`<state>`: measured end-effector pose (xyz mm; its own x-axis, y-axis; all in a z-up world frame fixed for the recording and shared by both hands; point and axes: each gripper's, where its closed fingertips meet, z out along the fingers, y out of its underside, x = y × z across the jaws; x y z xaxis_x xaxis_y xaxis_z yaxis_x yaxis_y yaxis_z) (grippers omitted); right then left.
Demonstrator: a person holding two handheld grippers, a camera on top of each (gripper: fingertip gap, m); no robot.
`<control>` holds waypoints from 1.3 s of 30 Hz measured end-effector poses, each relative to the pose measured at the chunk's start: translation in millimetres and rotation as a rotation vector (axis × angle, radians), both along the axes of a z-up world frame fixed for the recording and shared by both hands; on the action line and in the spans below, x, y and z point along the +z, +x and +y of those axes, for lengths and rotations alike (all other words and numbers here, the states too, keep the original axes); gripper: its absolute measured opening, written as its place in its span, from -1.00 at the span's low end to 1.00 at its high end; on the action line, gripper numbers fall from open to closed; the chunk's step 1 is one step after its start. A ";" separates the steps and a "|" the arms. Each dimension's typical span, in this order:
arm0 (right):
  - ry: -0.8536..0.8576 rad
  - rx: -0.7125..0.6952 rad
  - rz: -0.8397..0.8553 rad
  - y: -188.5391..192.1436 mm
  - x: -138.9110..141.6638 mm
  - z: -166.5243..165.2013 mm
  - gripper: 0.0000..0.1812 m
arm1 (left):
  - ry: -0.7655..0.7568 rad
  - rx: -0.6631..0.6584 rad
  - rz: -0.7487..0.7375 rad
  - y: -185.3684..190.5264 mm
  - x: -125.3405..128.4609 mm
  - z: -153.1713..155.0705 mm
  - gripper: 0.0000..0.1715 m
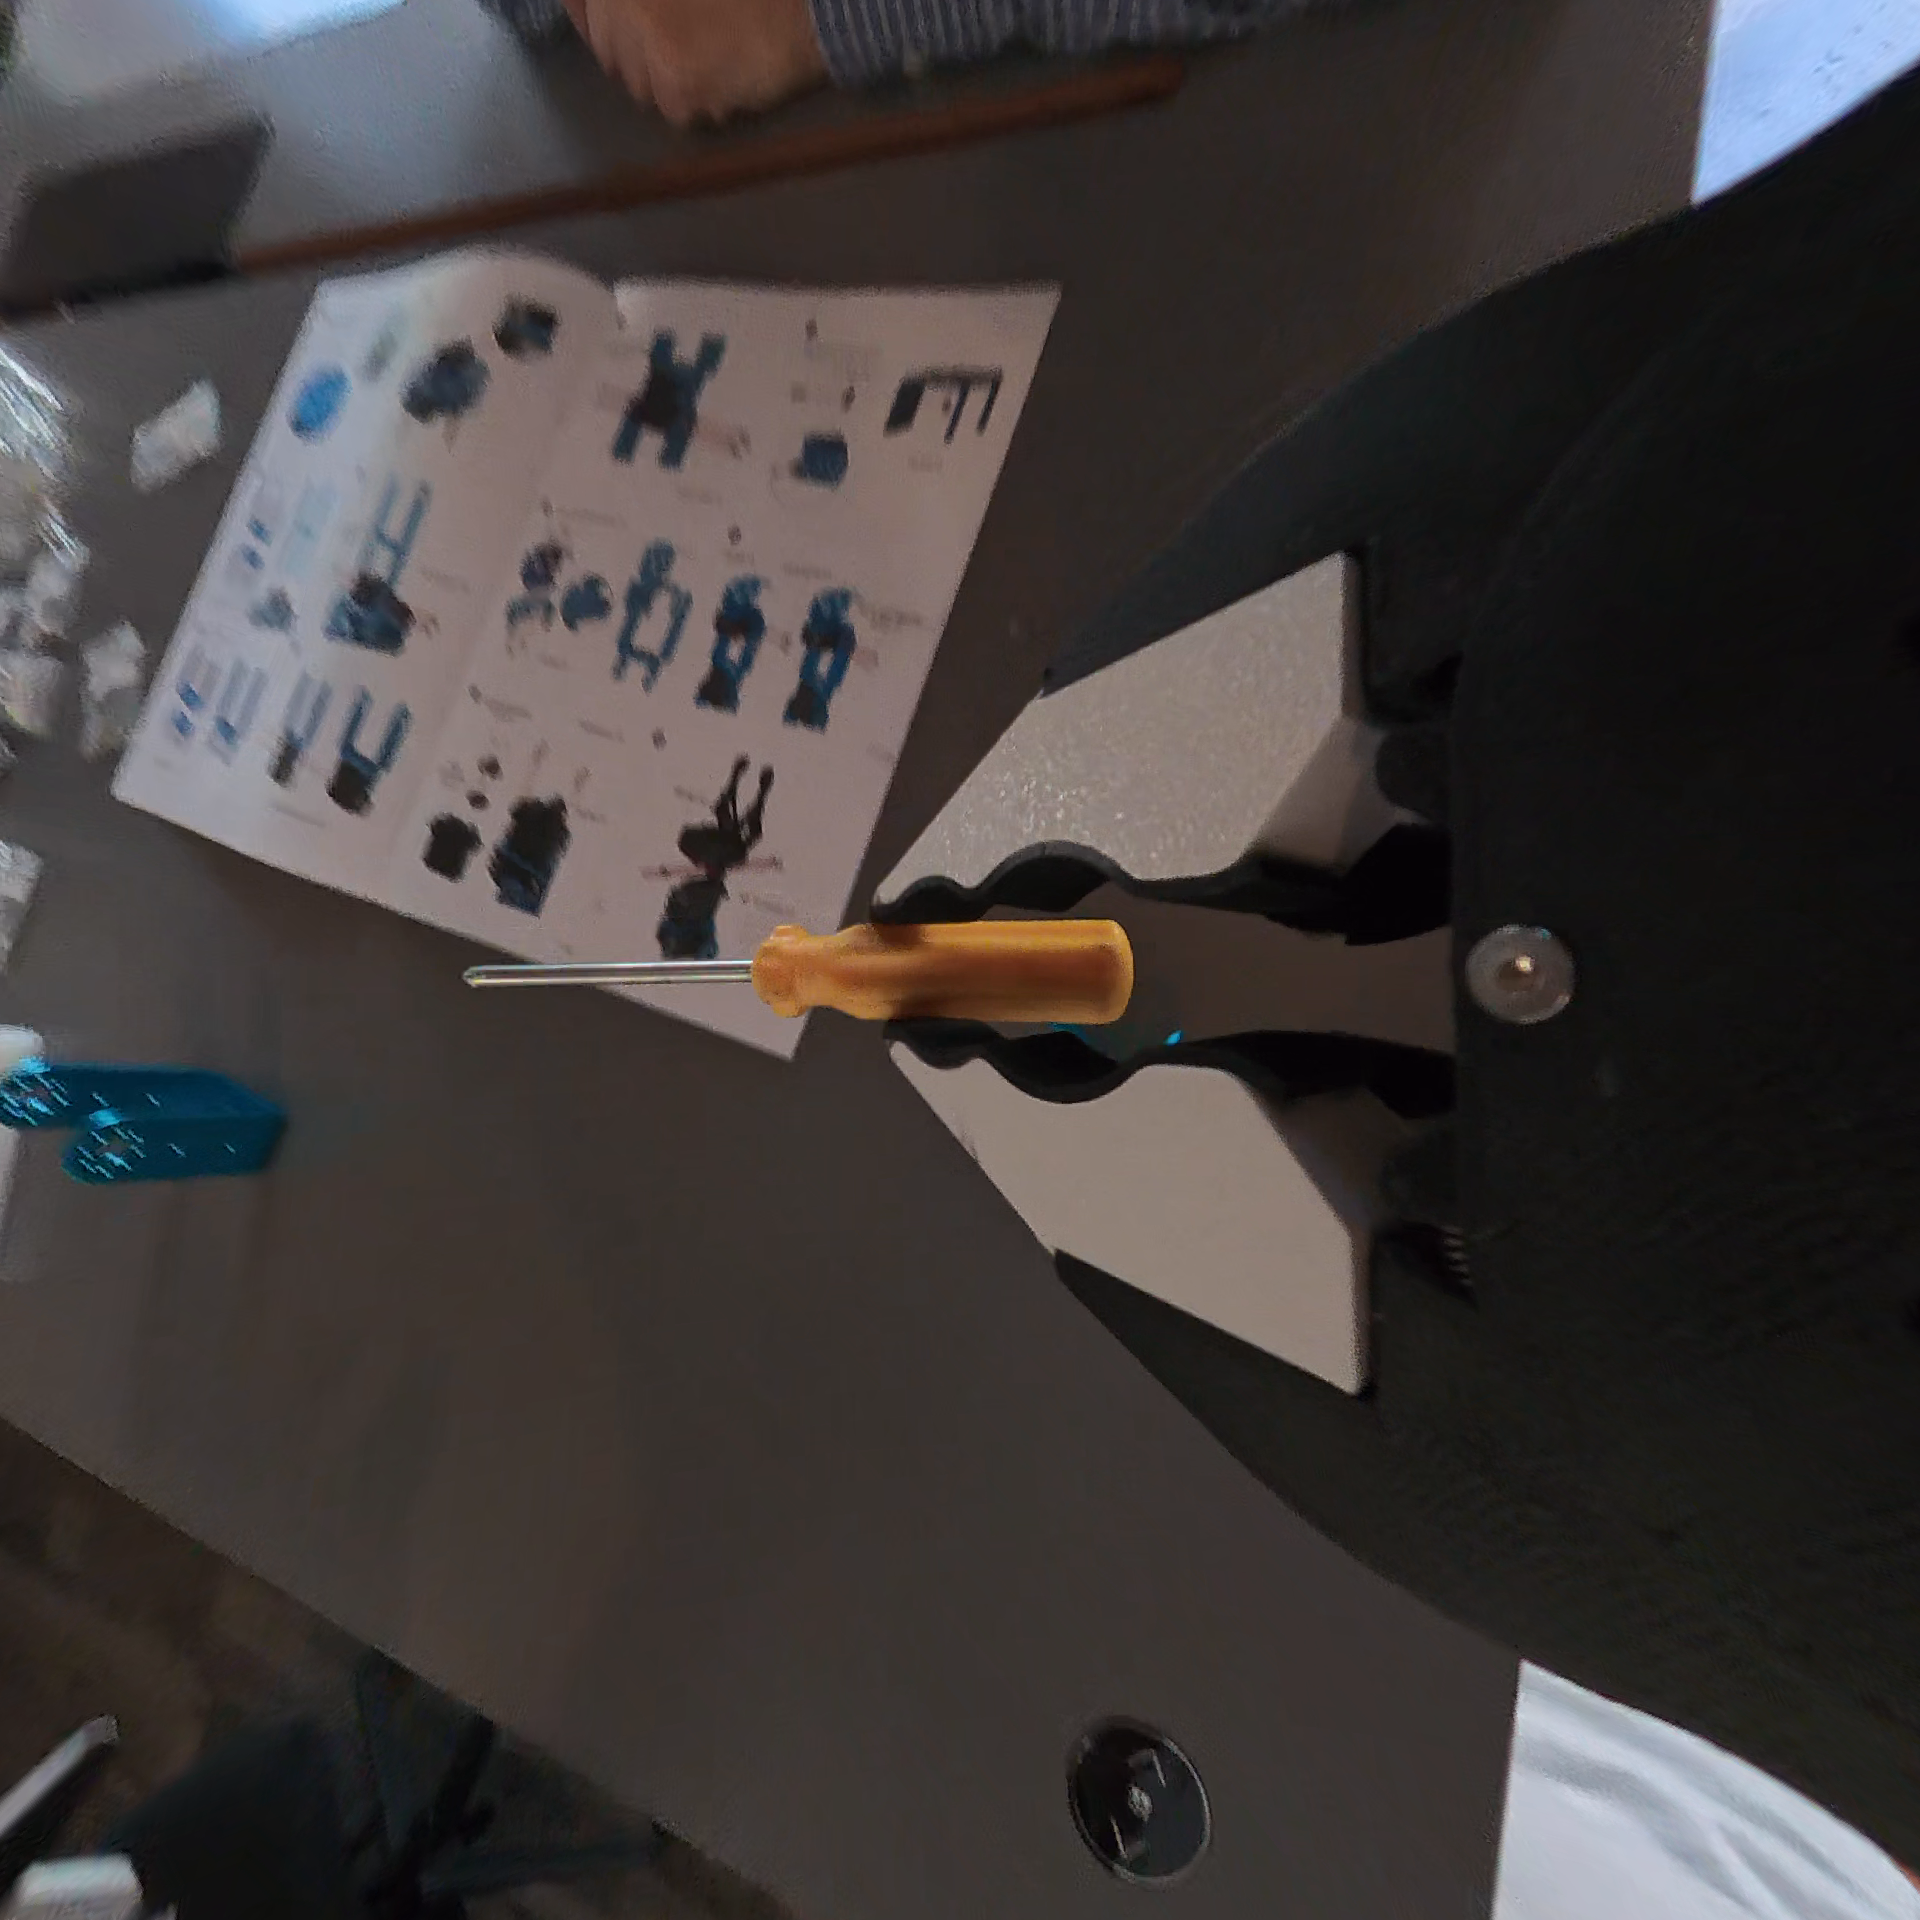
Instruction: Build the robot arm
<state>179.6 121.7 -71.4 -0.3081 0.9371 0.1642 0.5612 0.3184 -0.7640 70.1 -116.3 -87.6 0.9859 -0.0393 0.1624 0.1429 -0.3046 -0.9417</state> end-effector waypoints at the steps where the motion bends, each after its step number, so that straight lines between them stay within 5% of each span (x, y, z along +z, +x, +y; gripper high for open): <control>1: 0.000 0.014 -0.033 -1.4 -8.4 -8.4 -0.81 | -0.028 -0.036 0.046 -2.3 -4.4 10.5 -0.47; 9: 0.001 -0.023 -0.190 2.3 -48.0 -56.6 -0.81 | -0.164 -0.266 0.266 -10.3 -25.8 75.5 -0.59; 16: 0.025 -0.037 -0.266 11.2 -66.7 -66.1 -0.81 | -0.248 -0.450 0.308 8.9 -41.2 102.8 -0.67; 39: 0.057 -0.003 -0.355 24.8 -76.9 -67.5 -0.81 | -0.332 -0.847 0.498 65.9 -69.3 131.6 -0.80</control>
<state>204.4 54.2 -148.3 -0.3530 0.9303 0.0997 0.7895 0.3534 -0.5018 136.0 15.3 -156.9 0.6146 -0.7786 -0.1265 -0.6211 -0.3787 -0.6862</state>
